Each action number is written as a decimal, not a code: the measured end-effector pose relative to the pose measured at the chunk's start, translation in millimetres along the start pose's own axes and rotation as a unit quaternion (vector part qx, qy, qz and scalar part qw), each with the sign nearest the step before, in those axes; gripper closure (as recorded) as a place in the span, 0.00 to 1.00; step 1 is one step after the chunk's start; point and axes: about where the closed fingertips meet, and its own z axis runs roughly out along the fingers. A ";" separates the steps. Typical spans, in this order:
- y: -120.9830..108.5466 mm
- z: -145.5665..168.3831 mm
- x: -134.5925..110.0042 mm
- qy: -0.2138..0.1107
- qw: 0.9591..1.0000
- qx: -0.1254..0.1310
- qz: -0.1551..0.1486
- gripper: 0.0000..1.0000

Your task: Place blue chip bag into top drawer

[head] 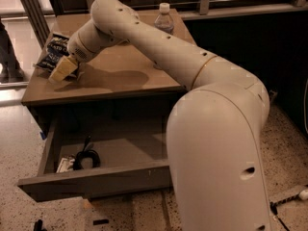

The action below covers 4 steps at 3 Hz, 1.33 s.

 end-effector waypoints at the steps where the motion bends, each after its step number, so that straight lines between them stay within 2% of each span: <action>1: 0.2 6.2 5.5 0.022 1.000 0.010 -0.011 0.34; 3: 0.3 6.2 5.6 0.022 1.000 0.010 -0.011 0.80; 4: 2.8 5.3 8.2 0.011 1.000 0.005 -0.007 1.00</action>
Offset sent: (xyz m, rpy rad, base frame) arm 0.0009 0.0015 -0.0073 -0.0425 -0.0218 -0.0073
